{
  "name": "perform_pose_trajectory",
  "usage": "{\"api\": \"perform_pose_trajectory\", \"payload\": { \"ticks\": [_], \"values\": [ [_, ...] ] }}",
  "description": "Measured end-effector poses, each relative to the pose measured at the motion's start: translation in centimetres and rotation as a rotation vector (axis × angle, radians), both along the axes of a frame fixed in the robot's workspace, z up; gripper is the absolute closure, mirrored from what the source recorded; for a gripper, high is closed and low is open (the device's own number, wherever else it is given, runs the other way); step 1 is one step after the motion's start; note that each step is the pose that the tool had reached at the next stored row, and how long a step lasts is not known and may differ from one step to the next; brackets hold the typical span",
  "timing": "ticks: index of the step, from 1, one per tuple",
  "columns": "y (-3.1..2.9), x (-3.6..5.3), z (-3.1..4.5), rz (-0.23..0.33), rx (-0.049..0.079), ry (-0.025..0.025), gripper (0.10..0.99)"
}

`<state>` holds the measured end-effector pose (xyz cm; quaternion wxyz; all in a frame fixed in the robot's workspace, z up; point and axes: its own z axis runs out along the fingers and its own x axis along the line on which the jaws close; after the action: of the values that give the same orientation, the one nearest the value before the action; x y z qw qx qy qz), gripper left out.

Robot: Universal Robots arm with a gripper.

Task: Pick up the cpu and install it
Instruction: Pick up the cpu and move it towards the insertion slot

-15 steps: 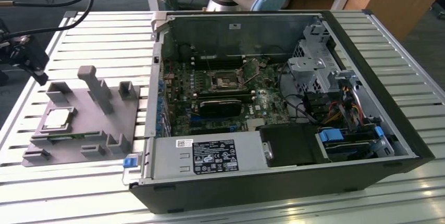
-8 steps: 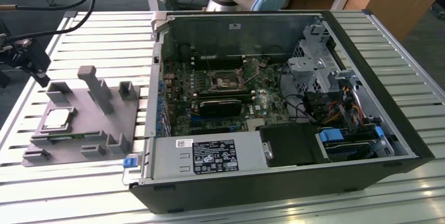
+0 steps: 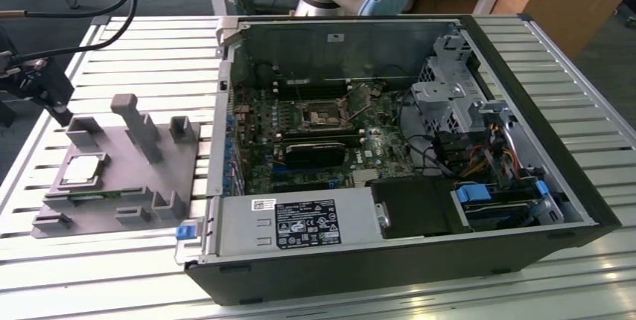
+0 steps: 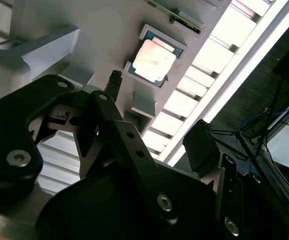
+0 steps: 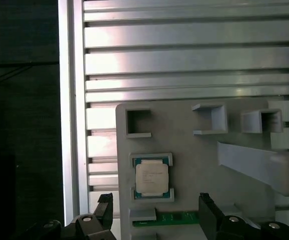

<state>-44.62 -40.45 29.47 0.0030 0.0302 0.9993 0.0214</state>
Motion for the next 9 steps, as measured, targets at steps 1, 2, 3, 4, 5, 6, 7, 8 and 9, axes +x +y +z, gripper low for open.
{"api": "perform_pose_trajectory", "payload": {
  "ticks": [1, 2, 3, 4, 5, 6, 7, 8, 9],
  "values": [
    [0.00, 0.00, -0.05, 0.000, 0.000, 0.0000, 0.310],
    [0.00, 0.00, -0.11, 0.000, 0.000, -0.0001, 0.310],
    [-0.02, 0.00, -0.19, 0.000, 0.000, -0.0002, 0.310],
    [-0.05, 0.00, -0.27, 0.000, 0.000, -0.0001, 0.310],
    [-0.09, 0.00, -0.38, 0.000, 0.000, -0.0001, 0.310],
    [-0.12, 0.00, -0.52, 0.000, 0.000, -0.0001, 0.310],
    [-0.16, 0.00, -0.69, 0.000, 0.000, -0.0001, 0.310],
    [-0.22, 0.00, -0.87, 0.000, 0.000, -0.0001, 0.310],
    [-0.28, 0.00, -1.05, 0.002, 0.000, -0.0001, 0.310]
  ]
}}
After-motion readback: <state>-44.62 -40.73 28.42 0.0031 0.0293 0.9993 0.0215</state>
